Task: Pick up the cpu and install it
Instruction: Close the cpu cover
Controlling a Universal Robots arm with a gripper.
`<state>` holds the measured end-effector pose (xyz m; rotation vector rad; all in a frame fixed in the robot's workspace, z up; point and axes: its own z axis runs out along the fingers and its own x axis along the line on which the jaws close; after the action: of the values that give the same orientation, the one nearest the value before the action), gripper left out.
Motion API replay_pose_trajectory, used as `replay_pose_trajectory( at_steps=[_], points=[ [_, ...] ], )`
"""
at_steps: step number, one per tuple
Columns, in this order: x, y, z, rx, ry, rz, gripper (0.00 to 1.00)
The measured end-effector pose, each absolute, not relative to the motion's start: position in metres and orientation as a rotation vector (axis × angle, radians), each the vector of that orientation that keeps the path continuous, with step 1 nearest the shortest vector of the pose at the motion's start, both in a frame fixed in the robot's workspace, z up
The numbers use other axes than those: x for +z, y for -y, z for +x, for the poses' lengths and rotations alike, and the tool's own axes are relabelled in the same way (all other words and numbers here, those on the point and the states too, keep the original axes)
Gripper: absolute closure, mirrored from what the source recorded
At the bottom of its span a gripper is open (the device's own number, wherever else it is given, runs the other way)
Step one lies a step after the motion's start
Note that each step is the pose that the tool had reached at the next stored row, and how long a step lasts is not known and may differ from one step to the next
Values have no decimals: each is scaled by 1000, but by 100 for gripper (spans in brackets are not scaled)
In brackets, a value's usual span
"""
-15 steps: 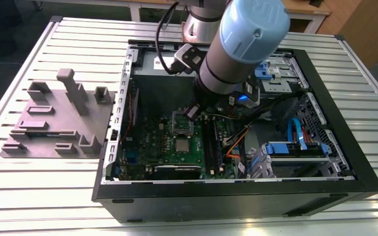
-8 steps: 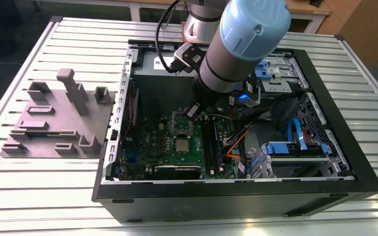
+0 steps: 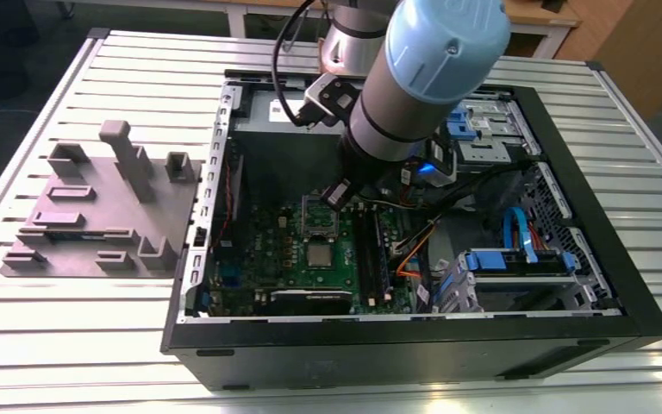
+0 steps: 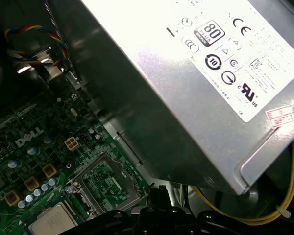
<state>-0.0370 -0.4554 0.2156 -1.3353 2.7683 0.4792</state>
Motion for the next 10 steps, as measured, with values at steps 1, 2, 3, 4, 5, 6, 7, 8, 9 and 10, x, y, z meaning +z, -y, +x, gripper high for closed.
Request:
replay_pose_trajectory(
  at_steps=[1, 2, 3, 4, 5, 6, 7, 8, 9, 10],
  points=[
    [216, 455, -37, 478, -2769, -1336, 90],
    [217, 455, -37, 476, -2770, -1336, 90],
    [218, 455, -38, 475, -2770, -1336, 90],
    [219, 455, -38, 473, -2771, -1336, 90],
    [219, 455, -38, 470, -2772, -1337, 90],
    [220, 455, -39, 467, -2774, -1337, 90],
    [220, 455, -39, 463, -2776, -1338, 90],
    [221, 455, -39, 458, -2778, -1339, 90],
    [221, 455, -39, 454, -2780, -1339, 90],
    [221, 455, -40, 451, -2781, -1340, 90]
  ],
)
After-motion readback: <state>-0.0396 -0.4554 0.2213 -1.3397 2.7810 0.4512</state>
